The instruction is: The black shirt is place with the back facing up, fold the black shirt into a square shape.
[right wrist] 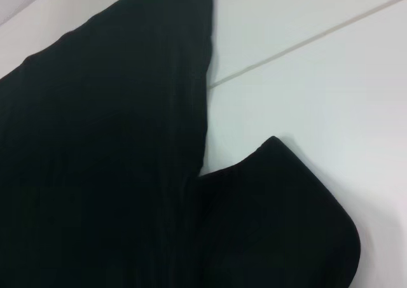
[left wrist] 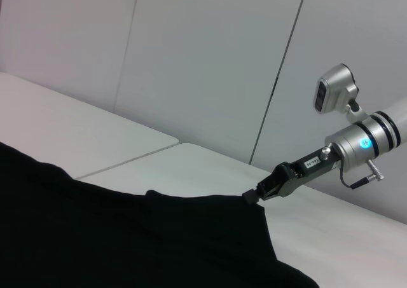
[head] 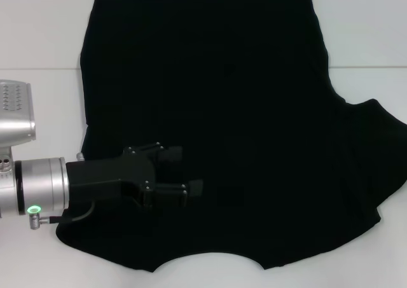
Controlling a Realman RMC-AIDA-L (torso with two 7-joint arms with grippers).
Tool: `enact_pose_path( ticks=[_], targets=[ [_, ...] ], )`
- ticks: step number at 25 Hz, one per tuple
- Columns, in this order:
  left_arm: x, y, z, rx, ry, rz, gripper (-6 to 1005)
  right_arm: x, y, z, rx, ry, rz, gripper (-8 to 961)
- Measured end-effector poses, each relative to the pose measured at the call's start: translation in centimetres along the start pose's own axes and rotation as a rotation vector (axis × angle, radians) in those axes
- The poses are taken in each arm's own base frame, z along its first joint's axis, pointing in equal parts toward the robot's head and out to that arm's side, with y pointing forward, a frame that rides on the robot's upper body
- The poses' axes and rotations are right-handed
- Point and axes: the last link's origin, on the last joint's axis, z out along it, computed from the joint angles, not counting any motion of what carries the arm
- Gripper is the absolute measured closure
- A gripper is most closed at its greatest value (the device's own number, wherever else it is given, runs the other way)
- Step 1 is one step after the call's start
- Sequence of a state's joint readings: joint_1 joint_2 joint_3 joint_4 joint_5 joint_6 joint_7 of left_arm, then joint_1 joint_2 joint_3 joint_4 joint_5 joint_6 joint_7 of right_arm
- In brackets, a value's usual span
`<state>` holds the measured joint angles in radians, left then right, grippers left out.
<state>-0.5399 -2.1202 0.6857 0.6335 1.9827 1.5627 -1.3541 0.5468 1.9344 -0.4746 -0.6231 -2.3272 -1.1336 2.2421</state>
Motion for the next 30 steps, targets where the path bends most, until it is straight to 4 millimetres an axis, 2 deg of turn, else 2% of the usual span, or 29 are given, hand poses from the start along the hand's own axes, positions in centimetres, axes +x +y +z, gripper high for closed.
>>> enact_pose_path(
  ticks=[19,30],
  targets=[
    [0.1,0.1,0.0,-0.010,0.001,-0.001,67,1.2,-1.2,-0.7,0.014,-0.001,0.038,943],
    [0.0,0.2,0.4,-0.015,0.004,-0.008,67,0.1,-1.0,-0.6,0.024,-0.019,-0.003,941]
  ],
)
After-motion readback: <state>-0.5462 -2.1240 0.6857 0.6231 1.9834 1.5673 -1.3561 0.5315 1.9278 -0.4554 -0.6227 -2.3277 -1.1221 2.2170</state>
